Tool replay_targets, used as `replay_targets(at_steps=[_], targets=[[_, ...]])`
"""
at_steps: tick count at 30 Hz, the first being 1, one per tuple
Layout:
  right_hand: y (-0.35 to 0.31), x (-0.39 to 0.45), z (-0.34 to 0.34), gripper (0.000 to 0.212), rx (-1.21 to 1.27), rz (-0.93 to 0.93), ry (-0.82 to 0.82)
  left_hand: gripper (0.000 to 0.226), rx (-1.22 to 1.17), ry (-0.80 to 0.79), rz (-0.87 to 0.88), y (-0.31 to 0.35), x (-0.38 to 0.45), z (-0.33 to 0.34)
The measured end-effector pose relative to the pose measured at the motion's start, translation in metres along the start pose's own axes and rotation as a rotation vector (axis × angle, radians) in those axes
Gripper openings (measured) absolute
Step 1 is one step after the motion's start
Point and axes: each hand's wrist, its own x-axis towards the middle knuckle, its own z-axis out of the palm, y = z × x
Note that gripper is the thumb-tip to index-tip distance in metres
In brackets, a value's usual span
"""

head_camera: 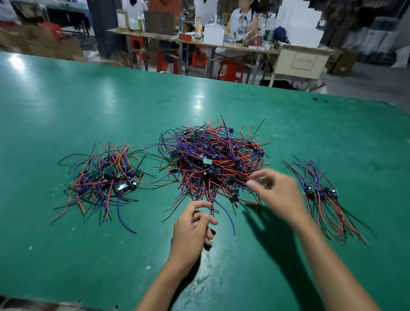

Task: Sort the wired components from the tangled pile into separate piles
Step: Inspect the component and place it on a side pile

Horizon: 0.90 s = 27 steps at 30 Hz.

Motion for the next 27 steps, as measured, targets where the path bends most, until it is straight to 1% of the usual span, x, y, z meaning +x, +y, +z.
replay_targets(at_steps=[1,2,3,5,8,11,14,16,18,19,21,25,27], targets=[[-0.008,-0.011,0.02,0.027,-0.058,-0.047,-0.084,0.025,0.008,-0.003,0.001,0.0,0.0,0.0],[-0.012,-0.019,0.038,0.032,-0.123,-0.062,-0.127,0.025,0.014,-0.005,0.001,0.0,-0.001,0.0],[-0.013,-0.024,0.053,0.035,-0.17,-0.061,-0.118,0.025,0.017,-0.008,0.0,0.0,-0.001,0.001],[-0.012,-0.033,0.073,0.029,-0.149,-0.029,-0.02,0.025,0.02,-0.007,-0.003,0.0,-0.003,0.001],[-0.012,-0.047,0.082,0.015,-0.011,0.004,0.122,0.026,0.028,-0.001,-0.006,0.001,-0.005,0.002],[-0.012,-0.063,0.084,0.015,0.026,-0.131,0.256,0.023,0.016,0.003,-0.019,0.002,-0.004,0.003],[-0.015,-0.081,0.079,0.025,0.114,-0.289,0.319,0.018,-0.013,-0.024,-0.03,0.005,-0.003,0.004],[-0.016,-0.093,0.079,0.042,0.184,-0.358,0.293,0.018,-0.015,-0.076,-0.017,0.007,-0.004,0.004],[-0.017,-0.103,0.079,0.057,0.269,-0.37,0.232,0.015,0.0,-0.105,0.017,0.008,-0.006,0.002],[-0.017,-0.106,0.079,0.06,0.299,-0.362,0.202,0.013,-0.001,-0.102,0.032,0.007,-0.006,0.001],[-0.018,-0.107,0.077,0.058,0.332,-0.323,0.16,0.01,-0.019,-0.087,0.039,0.007,-0.008,-0.001],[-0.019,-0.104,0.069,0.037,0.458,-0.142,0.0,0.01,-0.043,-0.076,0.027,0.007,-0.009,-0.001],[-0.017,-0.103,0.069,0.029,0.524,-0.088,-0.031,0.01,-0.064,-0.061,0.015,0.007,-0.009,-0.002]])
